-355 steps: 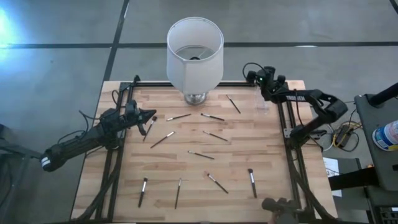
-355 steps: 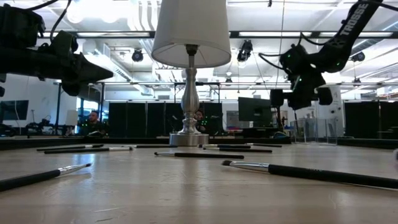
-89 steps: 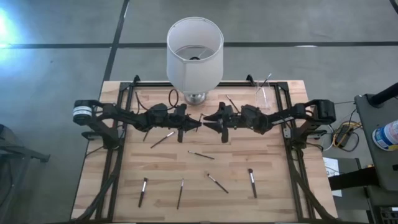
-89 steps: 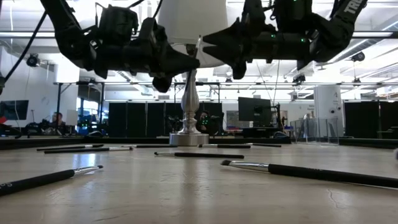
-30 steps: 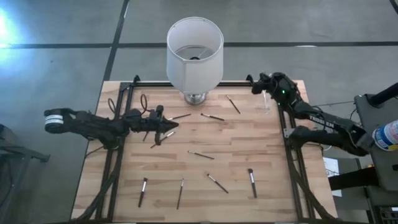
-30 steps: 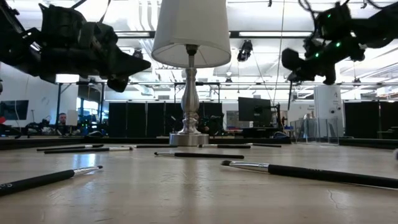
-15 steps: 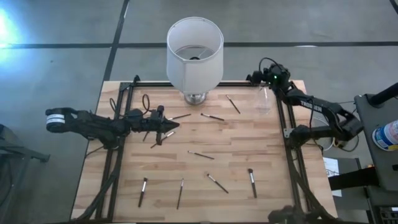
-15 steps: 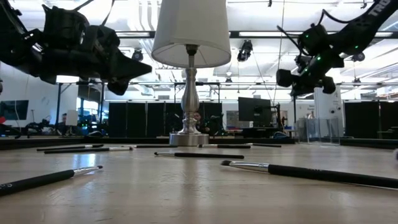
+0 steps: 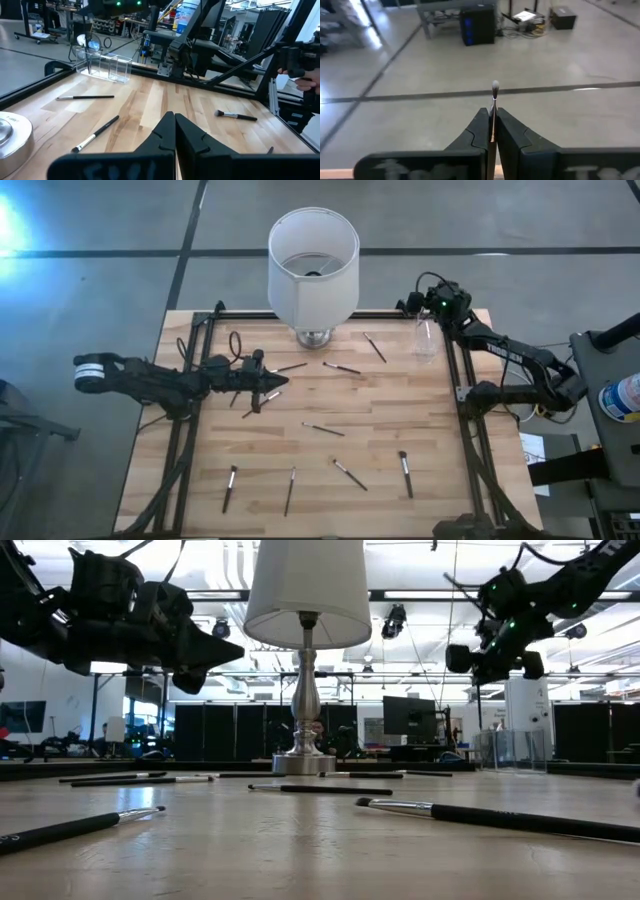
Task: Put items in baskets/containers
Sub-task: Put the eyeshadow brush into the transparent organizer
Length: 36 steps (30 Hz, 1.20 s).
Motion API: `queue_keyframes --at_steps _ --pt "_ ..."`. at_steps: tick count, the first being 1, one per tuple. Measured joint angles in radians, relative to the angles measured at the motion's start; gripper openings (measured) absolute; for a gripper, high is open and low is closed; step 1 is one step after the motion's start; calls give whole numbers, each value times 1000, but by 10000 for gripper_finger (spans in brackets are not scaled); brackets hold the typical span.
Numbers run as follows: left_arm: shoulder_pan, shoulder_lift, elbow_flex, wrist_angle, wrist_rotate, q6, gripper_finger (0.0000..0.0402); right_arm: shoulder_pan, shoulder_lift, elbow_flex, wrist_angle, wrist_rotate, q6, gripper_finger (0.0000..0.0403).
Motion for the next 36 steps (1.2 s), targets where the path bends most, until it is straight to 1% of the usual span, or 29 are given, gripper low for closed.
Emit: queue_keyframes --at_steps 2,5,7,10,12,20,24,26,29,36 --pt "0 0 0 -4 0 0 0 8 32 0 -4 43 -4 12" --pt "0 0 0 -8 0 0 0 9 89 0 4 56 11 13" --pt "0 0 0 -8 0 0 0 8 125 -4 41 45 20 13" --pt "0 0 0 -8 0 0 0 14 158 -5 131 -22 23 13" --pt "0 0 0 -9 0 0 0 20 166 -5 154 -61 40 13" --pt "-1 0 0 -14 0 2 0 19 162 -6 87 -59 81 13" --pt "-1 0 0 -14 0 4 0 20 176 -6 82 -86 119 13" --pt "-1 0 0 -14 0 9 0 20 184 -6 85 -79 121 13" --pt "-1 0 0 -14 0 10 0 5 198 -7 84 -35 113 13" --pt "0 0 0 -15 0 22 0 -11 201 -7 112 -7 111 13"
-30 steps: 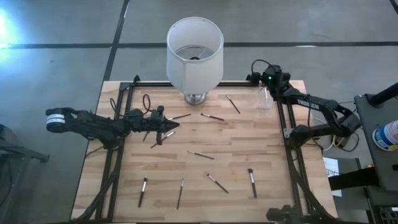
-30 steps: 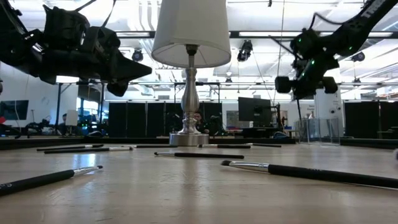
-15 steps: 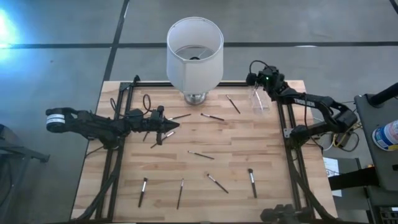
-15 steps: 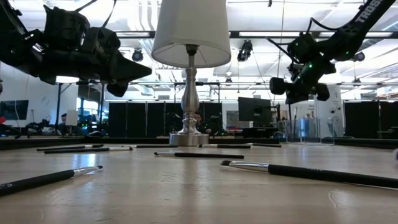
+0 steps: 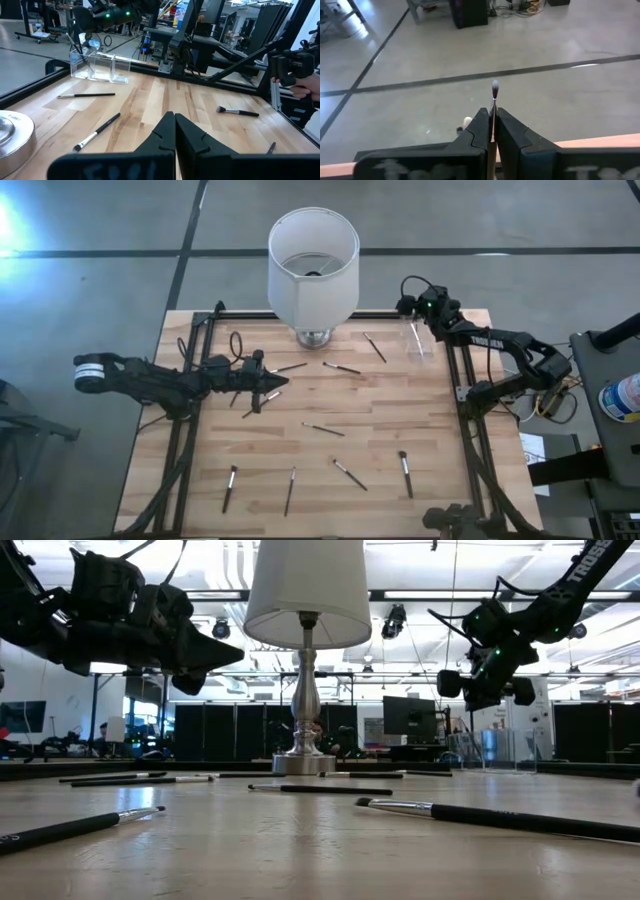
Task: Put items in baskets/containers
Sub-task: Put the eyeshadow brush into the transparent organizer
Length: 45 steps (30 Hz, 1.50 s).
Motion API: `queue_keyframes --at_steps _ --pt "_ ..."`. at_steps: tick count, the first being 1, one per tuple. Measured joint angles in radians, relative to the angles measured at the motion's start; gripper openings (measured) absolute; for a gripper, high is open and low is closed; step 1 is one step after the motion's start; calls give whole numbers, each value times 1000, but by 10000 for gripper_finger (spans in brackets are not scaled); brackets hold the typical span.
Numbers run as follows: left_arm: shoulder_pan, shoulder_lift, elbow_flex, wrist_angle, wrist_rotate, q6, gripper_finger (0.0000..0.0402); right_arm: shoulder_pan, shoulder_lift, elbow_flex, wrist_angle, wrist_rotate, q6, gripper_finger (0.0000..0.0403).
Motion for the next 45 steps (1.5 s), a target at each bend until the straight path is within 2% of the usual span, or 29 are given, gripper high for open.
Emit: queue_keyframes --at_steps 11,15,22,28,36,41,45 --pt "0 0 0 -22 0 5 0 -4 63 0 0 2 2 13" --pt "0 0 0 -24 0 5 0 -4 47 5 -2 -2 -25 13" --pt "0 0 0 -23 0 5 0 13 6 65 -80 -107 -73 13" --pt "0 0 0 -25 0 -2 0 47 48 108 -82 -149 -165 13" --pt "0 0 0 -35 0 -3 0 42 117 130 -71 21 -178 13" --pt "0 0 0 -38 0 -10 0 35 128 132 -59 79 -161 13" --pt "0 0 0 -48 0 -11 0 28 128 128 -60 85 -156 13"
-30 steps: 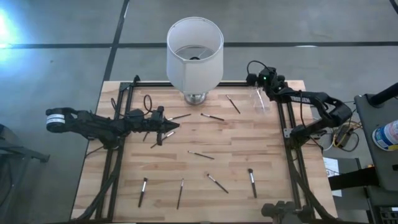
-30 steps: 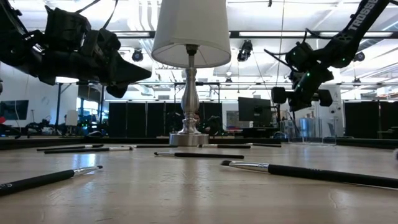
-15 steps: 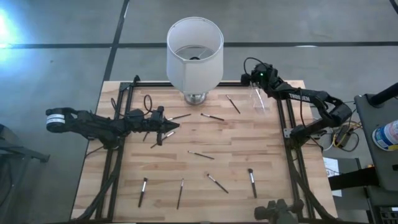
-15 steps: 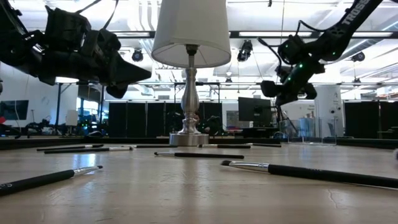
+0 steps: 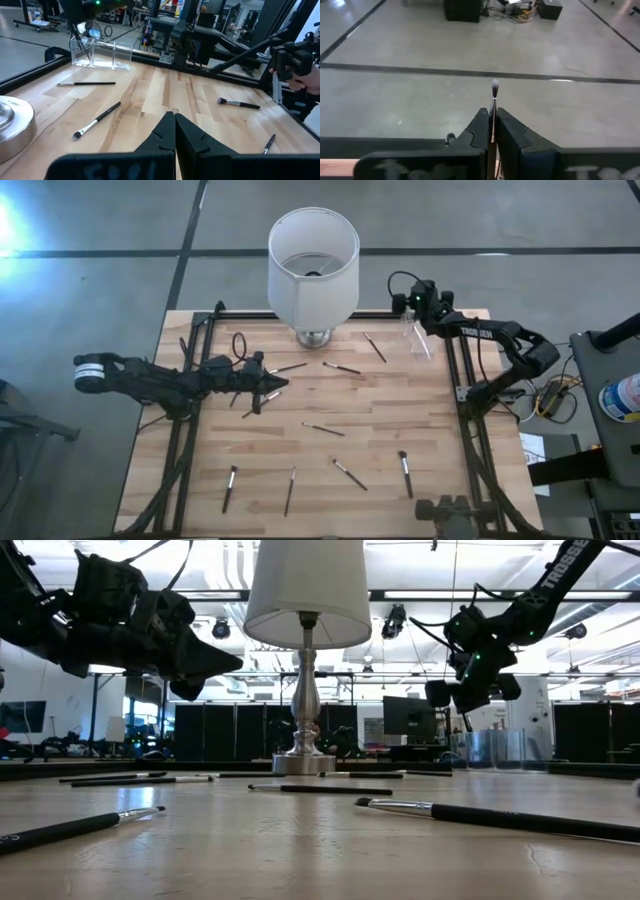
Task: Put items in baskets/containers
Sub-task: Put the eyeshadow brush into the transparent organizer
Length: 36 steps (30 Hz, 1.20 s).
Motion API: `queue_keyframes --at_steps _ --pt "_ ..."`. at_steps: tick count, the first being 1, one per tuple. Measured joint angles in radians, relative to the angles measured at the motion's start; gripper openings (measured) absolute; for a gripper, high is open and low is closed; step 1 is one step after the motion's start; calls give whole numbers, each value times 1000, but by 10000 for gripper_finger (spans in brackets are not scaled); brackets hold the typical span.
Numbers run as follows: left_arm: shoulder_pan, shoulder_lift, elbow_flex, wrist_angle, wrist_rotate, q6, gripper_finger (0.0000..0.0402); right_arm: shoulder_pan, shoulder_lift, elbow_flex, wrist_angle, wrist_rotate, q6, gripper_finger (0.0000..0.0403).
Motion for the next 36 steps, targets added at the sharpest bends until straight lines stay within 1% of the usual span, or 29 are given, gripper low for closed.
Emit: queue_keyframes --at_steps 7,11,16,18,26,29,36 --pt "0 0 0 0 0 -3 0 -3 -7 -4 -16 21 -5 13" --pt "0 0 0 0 0 -3 0 -3 -31 1 -40 -59 -44 13" --pt "0 0 0 1 0 -7 0 -3 -67 30 -173 -161 -52 13" --pt "1 0 0 1 0 -8 0 -3 -70 34 -212 -189 -23 13" --pt "1 0 0 -3 0 -10 0 -4 -65 34 -239 -242 60 15" --pt "1 0 0 -4 0 -10 0 -4 -65 34 -244 -243 66 33" --pt "1 0 0 -4 0 -10 0 -4 -64 33 -280 -245 62 99"
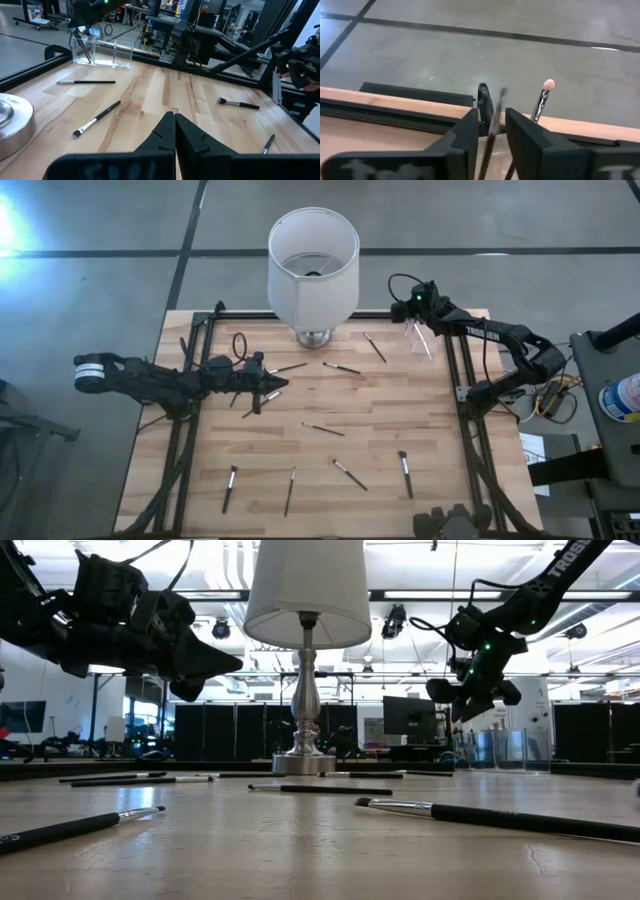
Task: Put items in baskets/containers
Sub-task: Put the eyeshadow brush into the transparent organizer, then adjust the transparent organizer
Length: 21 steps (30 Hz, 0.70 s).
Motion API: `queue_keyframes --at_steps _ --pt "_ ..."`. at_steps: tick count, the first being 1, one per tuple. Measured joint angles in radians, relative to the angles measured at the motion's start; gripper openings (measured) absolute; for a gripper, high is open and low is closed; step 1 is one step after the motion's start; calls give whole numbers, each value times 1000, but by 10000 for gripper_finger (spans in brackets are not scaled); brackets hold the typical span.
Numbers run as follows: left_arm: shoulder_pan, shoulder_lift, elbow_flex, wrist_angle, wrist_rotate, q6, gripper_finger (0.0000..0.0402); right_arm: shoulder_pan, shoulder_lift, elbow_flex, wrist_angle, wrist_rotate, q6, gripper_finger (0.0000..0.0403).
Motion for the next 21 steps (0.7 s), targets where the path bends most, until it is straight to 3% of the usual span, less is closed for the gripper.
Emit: queue_keyframes --at_steps 6,10,14,17,21 --pt "0 0 0 0 0 0 0 1 -43 33 -123 -5 -27 141" --pt "0 0 0 0 0 2 0 16 -106 103 -351 -6 -29 175" --pt "0 0 0 -1 0 2 0 40 -154 170 -627 -107 -42 194" --pt "0 0 0 -1 1 2 0 73 -173 193 -804 -91 -42 168" --pt "0 0 0 -1 3 2 0 111 -183 180 -886 -83 -39 84"
